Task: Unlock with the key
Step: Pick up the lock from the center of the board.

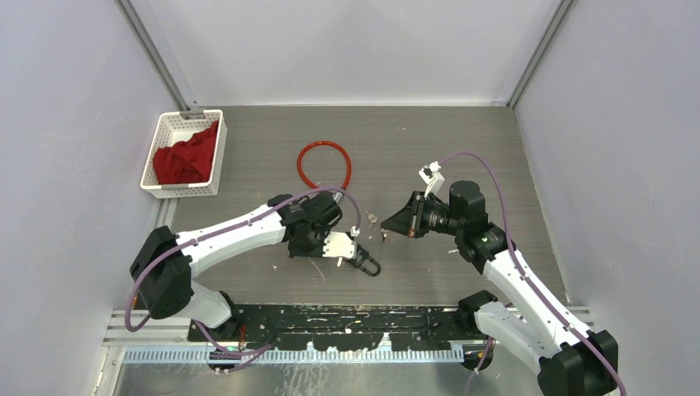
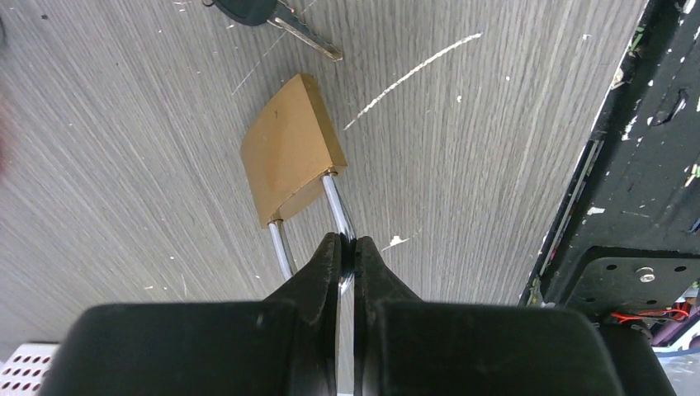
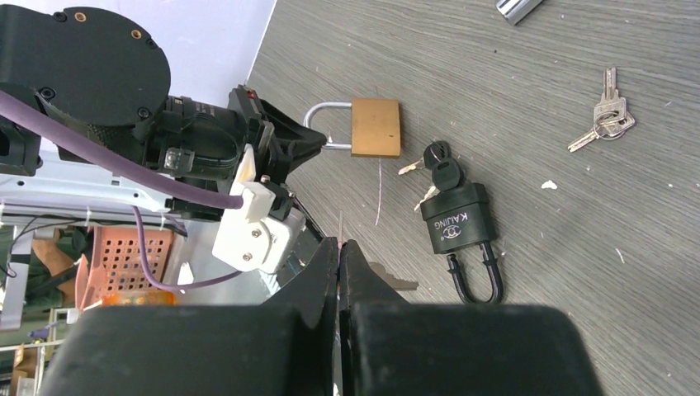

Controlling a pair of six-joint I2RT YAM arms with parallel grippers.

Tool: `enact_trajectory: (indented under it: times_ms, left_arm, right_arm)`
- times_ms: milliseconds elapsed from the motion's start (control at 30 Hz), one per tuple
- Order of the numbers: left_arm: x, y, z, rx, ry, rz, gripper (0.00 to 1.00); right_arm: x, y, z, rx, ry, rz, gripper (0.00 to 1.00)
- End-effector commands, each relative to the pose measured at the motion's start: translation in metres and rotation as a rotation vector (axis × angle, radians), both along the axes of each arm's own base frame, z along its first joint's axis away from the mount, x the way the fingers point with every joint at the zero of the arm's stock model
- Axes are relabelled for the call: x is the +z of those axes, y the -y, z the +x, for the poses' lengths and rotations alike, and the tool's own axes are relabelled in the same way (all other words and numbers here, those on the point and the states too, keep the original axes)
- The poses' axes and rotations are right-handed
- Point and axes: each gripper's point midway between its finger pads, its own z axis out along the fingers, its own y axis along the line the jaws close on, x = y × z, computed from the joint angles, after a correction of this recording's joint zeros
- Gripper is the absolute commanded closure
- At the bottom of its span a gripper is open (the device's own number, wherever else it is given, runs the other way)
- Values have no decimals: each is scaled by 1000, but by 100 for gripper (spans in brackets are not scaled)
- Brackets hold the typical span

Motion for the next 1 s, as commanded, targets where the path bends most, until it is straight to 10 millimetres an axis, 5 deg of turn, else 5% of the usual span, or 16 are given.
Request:
enact_trajectory:
  times_ms: [0, 200, 967]
  left_arm:
    - [18, 9, 15, 10, 70, 10, 100]
    - [29, 18, 25, -3, 101, 22, 100]
    - [22, 42, 55, -71, 151, 81, 97]
  right_arm:
    - [30, -2, 2, 20, 96, 42, 99]
    - [31, -2, 1, 19, 103, 43, 99]
    - [29, 4, -1, 10, 128, 11, 99]
